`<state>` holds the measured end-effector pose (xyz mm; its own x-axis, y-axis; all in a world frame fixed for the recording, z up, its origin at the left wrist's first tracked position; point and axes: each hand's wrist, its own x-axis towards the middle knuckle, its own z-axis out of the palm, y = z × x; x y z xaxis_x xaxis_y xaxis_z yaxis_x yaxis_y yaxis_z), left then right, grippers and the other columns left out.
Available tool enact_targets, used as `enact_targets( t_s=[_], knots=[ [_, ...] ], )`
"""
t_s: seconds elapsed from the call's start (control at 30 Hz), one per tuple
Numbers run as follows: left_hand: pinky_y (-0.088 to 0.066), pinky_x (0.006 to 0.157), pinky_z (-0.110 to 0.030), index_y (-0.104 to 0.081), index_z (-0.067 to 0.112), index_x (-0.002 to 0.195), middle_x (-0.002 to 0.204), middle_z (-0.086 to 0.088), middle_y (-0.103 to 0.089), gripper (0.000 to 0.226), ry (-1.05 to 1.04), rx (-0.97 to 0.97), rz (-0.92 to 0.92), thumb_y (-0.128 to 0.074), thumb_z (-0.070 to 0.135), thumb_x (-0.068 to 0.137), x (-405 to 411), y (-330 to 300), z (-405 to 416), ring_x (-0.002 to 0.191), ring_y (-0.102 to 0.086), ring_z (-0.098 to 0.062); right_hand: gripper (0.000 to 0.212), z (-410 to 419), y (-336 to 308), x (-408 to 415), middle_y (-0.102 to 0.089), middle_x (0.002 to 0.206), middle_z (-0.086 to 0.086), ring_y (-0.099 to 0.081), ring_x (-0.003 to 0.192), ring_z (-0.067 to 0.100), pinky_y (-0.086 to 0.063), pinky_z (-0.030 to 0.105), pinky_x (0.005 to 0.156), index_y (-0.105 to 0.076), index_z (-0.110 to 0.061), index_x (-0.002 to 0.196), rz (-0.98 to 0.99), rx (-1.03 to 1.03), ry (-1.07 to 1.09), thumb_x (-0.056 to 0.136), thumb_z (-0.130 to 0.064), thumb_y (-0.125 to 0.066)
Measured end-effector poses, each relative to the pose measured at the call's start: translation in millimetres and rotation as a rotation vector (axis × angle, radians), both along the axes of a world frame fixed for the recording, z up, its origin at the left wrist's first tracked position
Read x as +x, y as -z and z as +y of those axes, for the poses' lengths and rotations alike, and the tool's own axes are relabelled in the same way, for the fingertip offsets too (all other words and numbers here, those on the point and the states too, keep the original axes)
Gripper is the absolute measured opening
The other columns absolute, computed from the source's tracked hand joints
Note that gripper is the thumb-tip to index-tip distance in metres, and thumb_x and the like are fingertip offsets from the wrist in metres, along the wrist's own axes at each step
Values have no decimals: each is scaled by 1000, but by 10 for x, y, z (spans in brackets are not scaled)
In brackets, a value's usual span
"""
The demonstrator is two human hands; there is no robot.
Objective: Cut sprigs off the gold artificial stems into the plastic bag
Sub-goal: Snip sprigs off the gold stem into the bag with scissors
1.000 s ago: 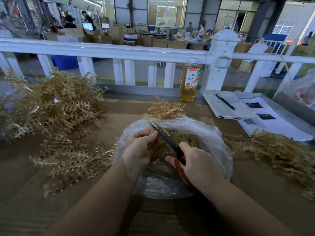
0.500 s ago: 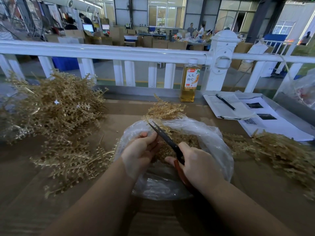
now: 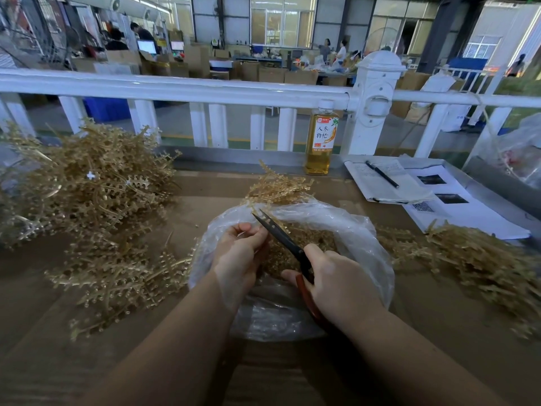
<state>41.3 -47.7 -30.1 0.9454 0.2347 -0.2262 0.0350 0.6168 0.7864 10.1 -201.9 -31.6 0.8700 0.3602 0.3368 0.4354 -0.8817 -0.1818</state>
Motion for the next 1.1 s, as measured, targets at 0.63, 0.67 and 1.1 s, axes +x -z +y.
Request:
enact_targets(
  t_s=[0.63,0.67,1.1],
  knots=[
    [-53,52,-23,-62,17,96,69,-3,-70,35,159,-51,32,-44,-13,88,-7,-48,86,58,-66,-11,41,29,-67,-10,-58,76,-10,-56,71,10,-42,21,62,-52,-26,103,58,115,37,89,-64,-43],
    [-53,53,-23,-63,16,97,67,-2,-69,34,185,-40,20,-45,-12,87,-12,-56,97,58,-66,-12,40,34,-68,-9,-56,76,-11,-57,73,10,-41,22,62,-52,-27,102,73,119,42,89,-64,-44],
    [-50,50,-23,-66,11,85,61,2,-67,12,124,-1,111,-56,10,92,45,-49,80,52,-64,-8,37,22,-75,20,-54,77,-11,-56,75,13,-46,26,68,-52,-26,101,119,280,60,89,-61,-50]
  ],
)
